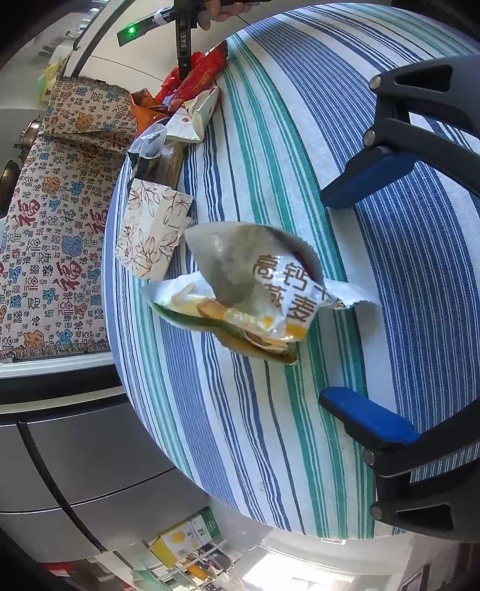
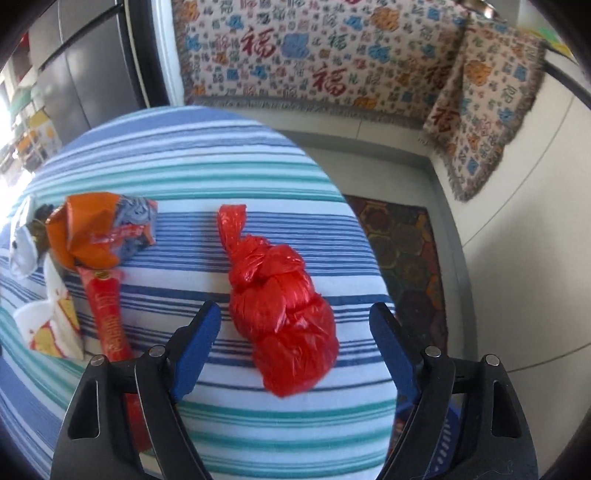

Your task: Collect trash

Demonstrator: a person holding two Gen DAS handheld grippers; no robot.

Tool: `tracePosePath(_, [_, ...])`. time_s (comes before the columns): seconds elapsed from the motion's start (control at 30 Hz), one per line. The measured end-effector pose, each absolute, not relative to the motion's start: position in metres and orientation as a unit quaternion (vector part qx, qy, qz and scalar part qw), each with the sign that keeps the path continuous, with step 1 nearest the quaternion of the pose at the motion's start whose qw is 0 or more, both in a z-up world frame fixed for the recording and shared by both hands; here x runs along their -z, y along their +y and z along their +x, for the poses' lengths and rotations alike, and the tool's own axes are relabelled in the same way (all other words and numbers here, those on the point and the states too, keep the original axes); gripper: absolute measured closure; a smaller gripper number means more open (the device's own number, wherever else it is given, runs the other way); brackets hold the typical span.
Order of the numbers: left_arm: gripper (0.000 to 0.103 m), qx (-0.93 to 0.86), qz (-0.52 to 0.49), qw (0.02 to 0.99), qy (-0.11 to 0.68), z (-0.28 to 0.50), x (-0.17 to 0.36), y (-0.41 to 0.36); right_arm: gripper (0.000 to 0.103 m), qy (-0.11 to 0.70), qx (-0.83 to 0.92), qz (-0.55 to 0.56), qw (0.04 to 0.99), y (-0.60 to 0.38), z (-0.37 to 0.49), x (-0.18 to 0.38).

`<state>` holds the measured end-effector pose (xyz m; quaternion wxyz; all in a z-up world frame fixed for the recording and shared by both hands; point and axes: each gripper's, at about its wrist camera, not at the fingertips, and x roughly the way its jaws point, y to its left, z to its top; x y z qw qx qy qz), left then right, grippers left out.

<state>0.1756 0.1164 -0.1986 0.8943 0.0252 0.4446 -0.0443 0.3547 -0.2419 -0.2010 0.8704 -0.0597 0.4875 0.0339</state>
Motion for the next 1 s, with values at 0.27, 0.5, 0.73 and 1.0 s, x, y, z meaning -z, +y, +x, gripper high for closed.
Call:
tracePosePath(0.27, [0.003,0.044,0.025,0.894,0.445,0.176,0.198,0.117,0.056,0.449,0.012,0.032,0.893,-0.261,0.296,0.172])
tracePosePath(0.5, [0.003,0.044,0.025,0.894,0.445,0.176,0.198,0.117,0.056,0.451,-0.028,0.053,0.891,-0.212,0.187,0.165])
tracePosePath(0.73, [0.003,0.045,0.025,0.894,0.445,0.176,0.198,0.117,0.053,0.468,-0.117,0.024,0.876,-0.103,0.174,0.205])
tracePosePath(1.0, [0.003,0.045,0.025,0.894,0.445,0.176,0.198,0.117,0.014,0.436,-0.145,-0.076,0.885,-0.065,0.178,0.215])
